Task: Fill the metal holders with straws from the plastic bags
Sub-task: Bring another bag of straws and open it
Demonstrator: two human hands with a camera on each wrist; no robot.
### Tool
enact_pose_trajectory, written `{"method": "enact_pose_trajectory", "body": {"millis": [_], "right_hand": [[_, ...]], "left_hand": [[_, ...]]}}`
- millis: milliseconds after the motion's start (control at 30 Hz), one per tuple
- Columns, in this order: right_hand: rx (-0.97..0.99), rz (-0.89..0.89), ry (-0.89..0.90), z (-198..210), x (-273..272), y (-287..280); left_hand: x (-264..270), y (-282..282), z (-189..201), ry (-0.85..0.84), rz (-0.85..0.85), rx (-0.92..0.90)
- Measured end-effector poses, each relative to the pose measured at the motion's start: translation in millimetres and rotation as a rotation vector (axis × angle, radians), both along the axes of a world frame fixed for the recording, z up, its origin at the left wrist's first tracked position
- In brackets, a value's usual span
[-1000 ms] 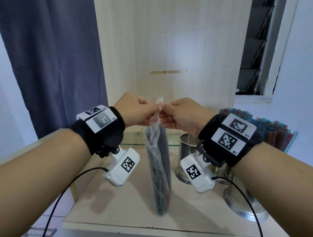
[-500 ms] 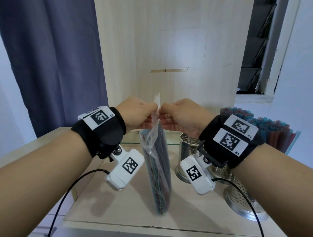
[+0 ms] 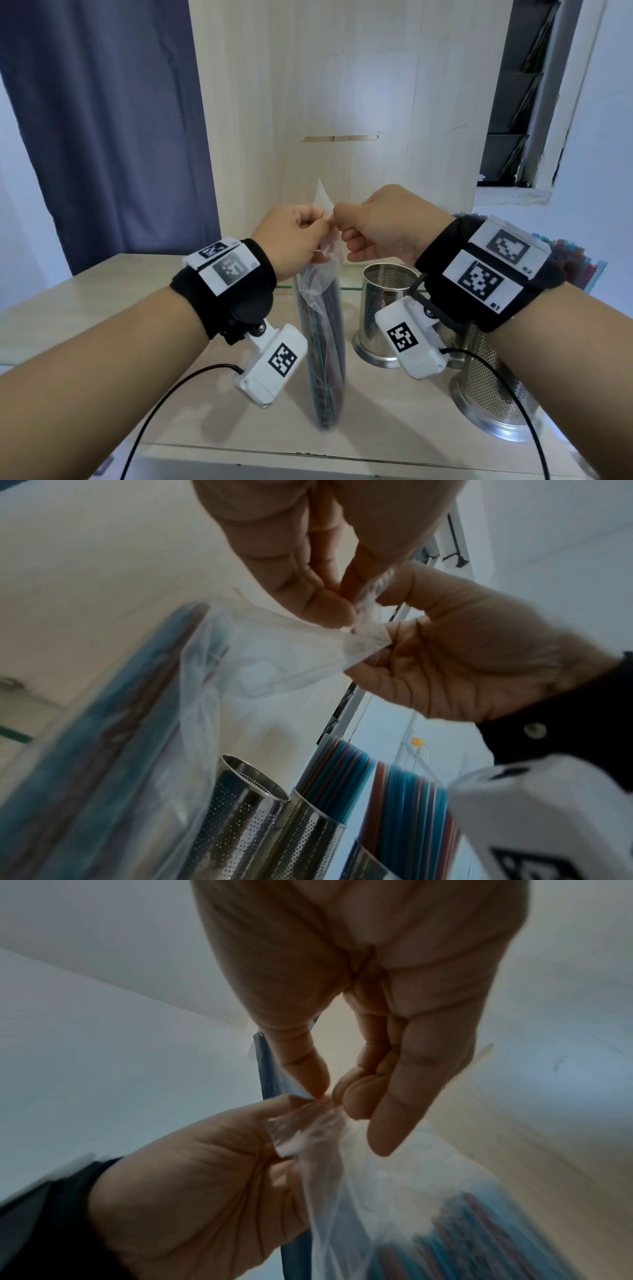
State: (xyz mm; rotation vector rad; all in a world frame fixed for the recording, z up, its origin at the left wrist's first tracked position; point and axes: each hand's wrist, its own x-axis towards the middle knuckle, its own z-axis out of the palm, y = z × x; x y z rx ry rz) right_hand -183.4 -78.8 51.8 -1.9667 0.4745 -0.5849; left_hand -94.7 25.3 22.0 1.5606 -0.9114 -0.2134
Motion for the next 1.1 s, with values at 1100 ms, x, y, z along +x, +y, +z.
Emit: {"method": "enact_pose_trajectory", "body": {"millis": [1100], "right_hand": [[0.471, 0.304, -0.247, -33.4, -5.0, 2.1]], "left_hand": [[-15.1, 6.5, 7.6, 0.392, -0.164, -0.089]]}}
